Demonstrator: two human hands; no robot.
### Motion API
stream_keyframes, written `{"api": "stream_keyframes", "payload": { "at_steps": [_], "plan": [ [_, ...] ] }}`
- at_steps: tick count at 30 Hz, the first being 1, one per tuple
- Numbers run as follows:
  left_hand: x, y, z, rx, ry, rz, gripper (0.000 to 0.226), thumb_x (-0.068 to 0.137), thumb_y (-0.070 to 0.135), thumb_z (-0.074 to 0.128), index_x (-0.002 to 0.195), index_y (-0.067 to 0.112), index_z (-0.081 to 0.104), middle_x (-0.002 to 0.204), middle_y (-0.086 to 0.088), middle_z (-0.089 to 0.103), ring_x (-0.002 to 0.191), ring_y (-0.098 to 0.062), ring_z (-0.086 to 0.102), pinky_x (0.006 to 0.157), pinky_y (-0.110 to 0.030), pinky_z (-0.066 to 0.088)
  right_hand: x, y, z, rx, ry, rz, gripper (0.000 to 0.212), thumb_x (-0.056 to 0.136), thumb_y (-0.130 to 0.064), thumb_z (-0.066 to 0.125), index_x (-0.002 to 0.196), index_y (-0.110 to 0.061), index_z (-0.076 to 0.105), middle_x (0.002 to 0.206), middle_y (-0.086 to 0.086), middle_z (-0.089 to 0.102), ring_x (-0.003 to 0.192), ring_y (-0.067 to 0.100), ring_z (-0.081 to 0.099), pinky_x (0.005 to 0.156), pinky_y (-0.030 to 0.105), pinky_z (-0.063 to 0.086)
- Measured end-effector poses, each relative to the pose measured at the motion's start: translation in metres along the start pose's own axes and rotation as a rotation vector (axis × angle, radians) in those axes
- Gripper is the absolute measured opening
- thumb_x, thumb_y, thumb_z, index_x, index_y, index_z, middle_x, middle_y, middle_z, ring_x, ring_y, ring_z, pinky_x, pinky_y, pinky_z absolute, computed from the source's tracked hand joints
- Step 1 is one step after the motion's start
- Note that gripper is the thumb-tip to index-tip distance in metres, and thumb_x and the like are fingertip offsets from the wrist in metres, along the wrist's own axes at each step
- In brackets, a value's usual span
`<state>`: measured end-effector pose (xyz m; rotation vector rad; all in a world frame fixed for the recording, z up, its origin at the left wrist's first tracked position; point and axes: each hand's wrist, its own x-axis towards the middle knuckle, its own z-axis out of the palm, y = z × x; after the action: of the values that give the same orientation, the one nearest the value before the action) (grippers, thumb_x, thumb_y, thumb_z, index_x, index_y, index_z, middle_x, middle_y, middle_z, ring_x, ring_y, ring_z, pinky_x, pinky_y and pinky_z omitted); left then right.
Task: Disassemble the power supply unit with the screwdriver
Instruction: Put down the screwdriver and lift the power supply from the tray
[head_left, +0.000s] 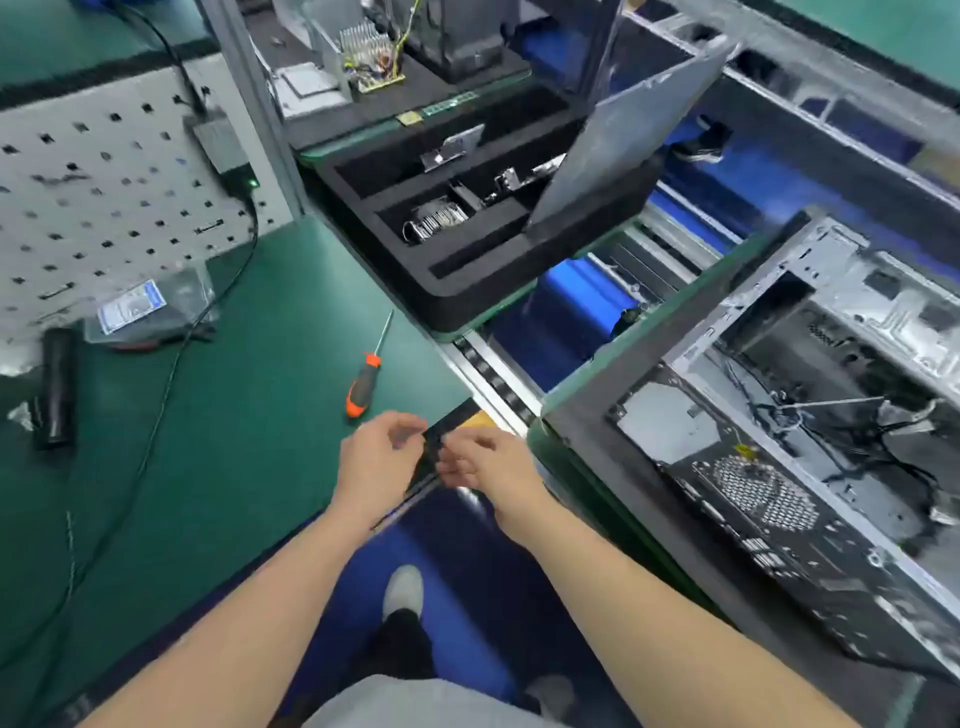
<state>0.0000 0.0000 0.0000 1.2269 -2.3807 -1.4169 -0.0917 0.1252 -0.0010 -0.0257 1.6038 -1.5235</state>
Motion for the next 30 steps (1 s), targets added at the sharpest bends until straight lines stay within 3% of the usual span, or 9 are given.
{"api": "stream_keyframes", "payload": {
  "at_steps": [2,5,8,10,14,20,23,25,30],
  "plan": [
    [0.027,-0.012,-0.016,0.087,0.119,-0.037,0.026,0.092,0.006,0.067,0.113,0.018,0.076,0.116,-0.004,0.072,0.103,-0.023,0.068,0.102,-0.035,0.049,0.016,-0.006,0.020,0.030,0.019,0.060,0.011,0.096,-0.015,0.066,0.099,-0.004,0.066,0.087,0.013,0.065,0.080,0.026,0.063,0.081,0.037,0.054],
    [0.073,-0.030,-0.030,0.150,0.138,-0.078,0.032,0.091,0.004,0.065,0.122,0.006,0.069,0.126,-0.019,0.056,0.109,-0.037,0.062,0.103,-0.045,0.048,0.037,-0.010,0.041,0.071,0.060,0.104,0.008,0.095,-0.012,0.063,0.099,-0.005,0.064,0.088,0.012,0.061,0.081,0.024,0.060,0.079,0.037,0.052],
    [0.113,-0.040,-0.033,0.165,0.096,-0.114,0.035,0.092,0.010,0.067,0.127,0.008,0.060,0.133,-0.019,0.046,0.113,-0.042,0.057,0.101,-0.050,0.049,0.052,-0.012,0.051,0.094,0.122,0.127,0.011,0.095,-0.013,0.064,0.103,-0.005,0.067,0.088,0.009,0.065,0.081,0.023,0.062,0.086,0.042,0.056],
    [0.134,-0.046,-0.030,0.186,0.054,-0.121,0.043,0.093,0.016,0.071,0.132,0.008,0.056,0.133,-0.020,0.046,0.117,-0.043,0.055,0.105,-0.051,0.047,0.059,-0.012,0.053,0.090,0.169,0.149,0.012,0.095,-0.013,0.064,0.104,-0.007,0.068,0.090,0.007,0.067,0.083,0.022,0.065,0.093,0.045,0.057],
    [0.157,-0.056,-0.024,0.280,-0.024,-0.107,0.046,0.093,0.019,0.073,0.132,0.004,0.054,0.131,-0.022,0.049,0.118,-0.045,0.055,0.105,-0.052,0.046,0.066,-0.013,0.056,0.096,0.223,0.180,0.015,0.095,-0.015,0.064,0.108,-0.008,0.069,0.093,0.007,0.067,0.084,0.022,0.066,0.093,0.045,0.057],
    [0.150,-0.047,-0.022,0.174,-0.144,-0.231,0.030,0.085,0.016,0.076,0.112,0.011,0.064,0.108,-0.014,0.071,0.112,-0.036,0.063,0.095,-0.046,0.053,0.068,-0.015,0.050,0.083,0.235,0.180,0.017,0.098,-0.019,0.062,0.112,-0.011,0.068,0.096,0.005,0.068,0.087,0.020,0.066,0.092,0.043,0.057],
    [0.128,-0.039,-0.019,0.055,-0.213,-0.213,0.034,0.081,0.018,0.085,0.103,0.022,0.060,0.097,-0.001,0.070,0.105,-0.030,0.066,0.092,-0.043,0.054,0.068,-0.016,0.050,0.065,0.238,0.158,0.019,0.097,-0.016,0.061,0.114,-0.010,0.068,0.097,0.006,0.067,0.085,0.019,0.065,0.087,0.039,0.058],
    [0.112,-0.030,-0.018,-0.031,-0.256,-0.191,0.036,0.080,0.021,0.089,0.100,0.028,0.059,0.095,0.004,0.069,0.096,-0.027,0.070,0.090,-0.049,0.058,0.065,-0.015,0.049,0.036,0.236,0.133,0.020,0.096,-0.016,0.062,0.115,-0.011,0.069,0.099,0.006,0.068,0.083,0.018,0.064,0.085,0.036,0.058],
    [0.078,0.015,-0.017,-0.157,-0.303,-0.035,0.036,0.072,0.041,0.086,0.101,0.040,0.065,0.097,0.011,0.073,0.093,-0.026,0.074,0.088,-0.056,0.058,0.036,-0.025,0.035,0.056,0.245,0.005,0.018,0.098,-0.018,0.063,0.112,-0.009,0.068,0.112,0.021,0.069,0.086,0.026,0.067,0.086,0.055,0.057]
  ]
}}
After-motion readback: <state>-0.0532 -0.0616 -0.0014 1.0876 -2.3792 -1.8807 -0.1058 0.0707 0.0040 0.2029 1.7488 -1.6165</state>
